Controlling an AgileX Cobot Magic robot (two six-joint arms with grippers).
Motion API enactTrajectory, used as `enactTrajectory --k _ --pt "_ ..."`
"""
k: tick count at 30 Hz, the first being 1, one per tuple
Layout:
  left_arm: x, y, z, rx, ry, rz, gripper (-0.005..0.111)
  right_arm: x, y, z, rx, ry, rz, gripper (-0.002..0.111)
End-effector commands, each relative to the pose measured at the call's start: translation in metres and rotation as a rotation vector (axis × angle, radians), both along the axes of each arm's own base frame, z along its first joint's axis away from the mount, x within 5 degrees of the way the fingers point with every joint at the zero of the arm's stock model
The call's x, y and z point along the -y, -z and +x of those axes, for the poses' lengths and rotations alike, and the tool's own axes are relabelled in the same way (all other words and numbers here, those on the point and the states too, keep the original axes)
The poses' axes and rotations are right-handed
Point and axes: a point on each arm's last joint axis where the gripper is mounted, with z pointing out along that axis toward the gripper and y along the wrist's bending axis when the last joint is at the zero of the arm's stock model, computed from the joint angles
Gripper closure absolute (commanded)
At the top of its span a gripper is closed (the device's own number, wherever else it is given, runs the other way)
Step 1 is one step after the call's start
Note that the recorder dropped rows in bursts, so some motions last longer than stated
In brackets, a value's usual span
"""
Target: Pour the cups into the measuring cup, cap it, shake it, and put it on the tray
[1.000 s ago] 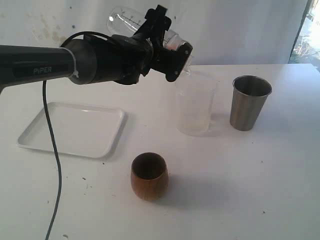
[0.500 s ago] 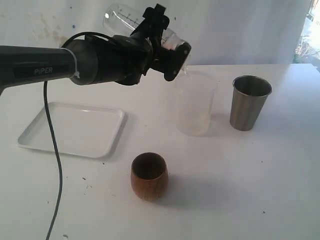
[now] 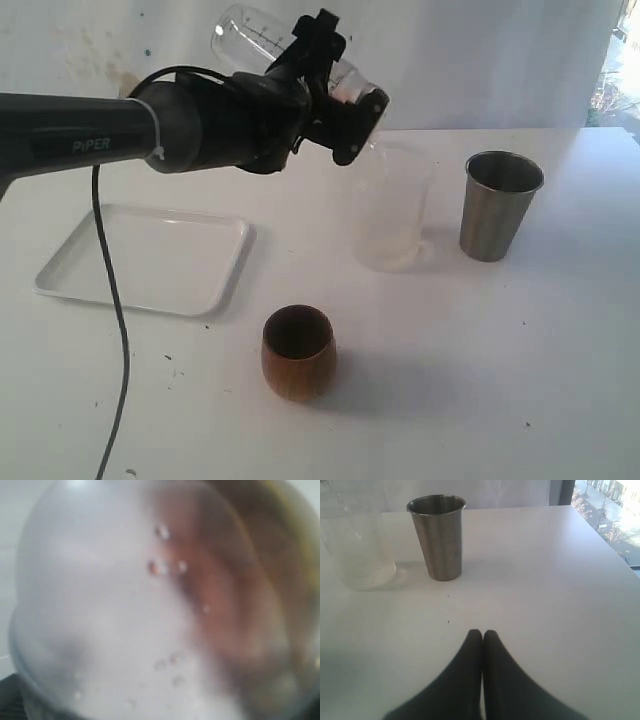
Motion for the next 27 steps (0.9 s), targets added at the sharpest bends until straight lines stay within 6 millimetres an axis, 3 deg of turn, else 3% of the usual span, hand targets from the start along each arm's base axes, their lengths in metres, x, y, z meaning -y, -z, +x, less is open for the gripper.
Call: enactTrajectory --k 1,27 --pt "0.003 -0.021 -0.005 0.055 0.009 -0.008 0.107 0.000 0.001 0.000 0.013 0.007 -0.001 0.108" --pt "0.013 -0.023 -0.016 0.091 0.016 0.095 0.107 0.000 0.001 0.000 0.015 0.011 0.013 0.108"
